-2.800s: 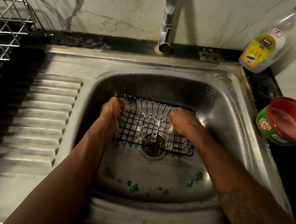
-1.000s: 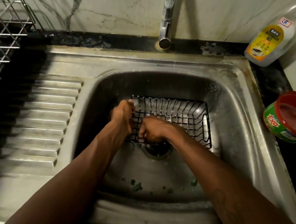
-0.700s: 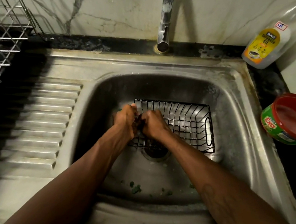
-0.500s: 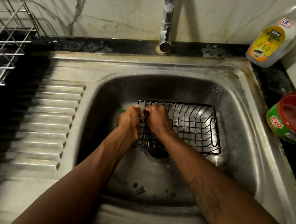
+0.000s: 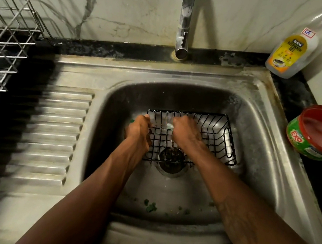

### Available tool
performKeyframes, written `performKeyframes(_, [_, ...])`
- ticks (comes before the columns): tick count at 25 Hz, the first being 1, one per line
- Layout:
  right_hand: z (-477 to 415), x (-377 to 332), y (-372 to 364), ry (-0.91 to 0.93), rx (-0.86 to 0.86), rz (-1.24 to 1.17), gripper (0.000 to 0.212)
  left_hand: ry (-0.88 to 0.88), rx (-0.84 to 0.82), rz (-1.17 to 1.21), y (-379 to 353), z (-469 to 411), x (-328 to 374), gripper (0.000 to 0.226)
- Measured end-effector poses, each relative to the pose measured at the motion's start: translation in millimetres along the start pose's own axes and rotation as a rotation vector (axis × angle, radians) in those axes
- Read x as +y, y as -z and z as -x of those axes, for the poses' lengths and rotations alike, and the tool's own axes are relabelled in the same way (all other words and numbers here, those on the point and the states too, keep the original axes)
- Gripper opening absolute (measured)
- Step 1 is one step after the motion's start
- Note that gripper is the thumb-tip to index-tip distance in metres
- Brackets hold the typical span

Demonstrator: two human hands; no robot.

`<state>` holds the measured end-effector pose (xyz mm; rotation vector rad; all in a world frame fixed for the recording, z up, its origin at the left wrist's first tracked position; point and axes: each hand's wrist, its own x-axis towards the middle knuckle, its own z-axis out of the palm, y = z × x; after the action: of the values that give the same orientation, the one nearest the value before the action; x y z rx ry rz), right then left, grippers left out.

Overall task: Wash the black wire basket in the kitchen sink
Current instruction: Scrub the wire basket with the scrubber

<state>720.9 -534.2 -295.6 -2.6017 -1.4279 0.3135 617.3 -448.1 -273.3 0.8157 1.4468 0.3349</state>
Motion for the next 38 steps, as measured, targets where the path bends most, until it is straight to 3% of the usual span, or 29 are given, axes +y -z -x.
performKeyframes(4, [6.7,45.6,22.4,-0.353,0.06,0.178,0.018,0.025,0.001,0.028,3.0,1.1,3.9,0.028])
performKeyframes(6, [4.6,45.0,18.9,-0.401,0.044,0.152,0.02,0.022,0.016,0.043,2.2,-0.4,3.9,0.028])
performKeyframes(10, [-2.7,20.6,2.5,-0.354,0.056,-0.015,0.003,0.016,0.029,0.05,0.6,-4.3,1.0,0.027])
performKeyframes(16, [-15.9,-25.5,-19.5,-0.078,0.021,-0.141,0.014,0.003,0.032,0.05,-4.6,-8.2,-5.6,0.025])
performKeyframes(24, [-5.3,26.2,11.1,-0.328,0.049,0.073,0.021,0.025,0.028,0.089,2.9,-0.7,5.1,0.031])
performKeyframes(27, [-6.8,36.6,8.4,-0.417,0.039,0.033,0.014,0.025,0.043,0.068,1.7,-0.5,6.3,0.031])
performKeyframes(32, [-10.3,41.0,-4.5,-0.381,0.021,0.034,0.018,-0.003,0.036,0.035,2.7,-8.5,2.6,0.039])
performKeyframes(38, [-6.3,39.8,4.2,-0.371,0.013,0.028,0.015,-0.223,0.083,-0.253,11.7,-10.1,-2.3,0.047])
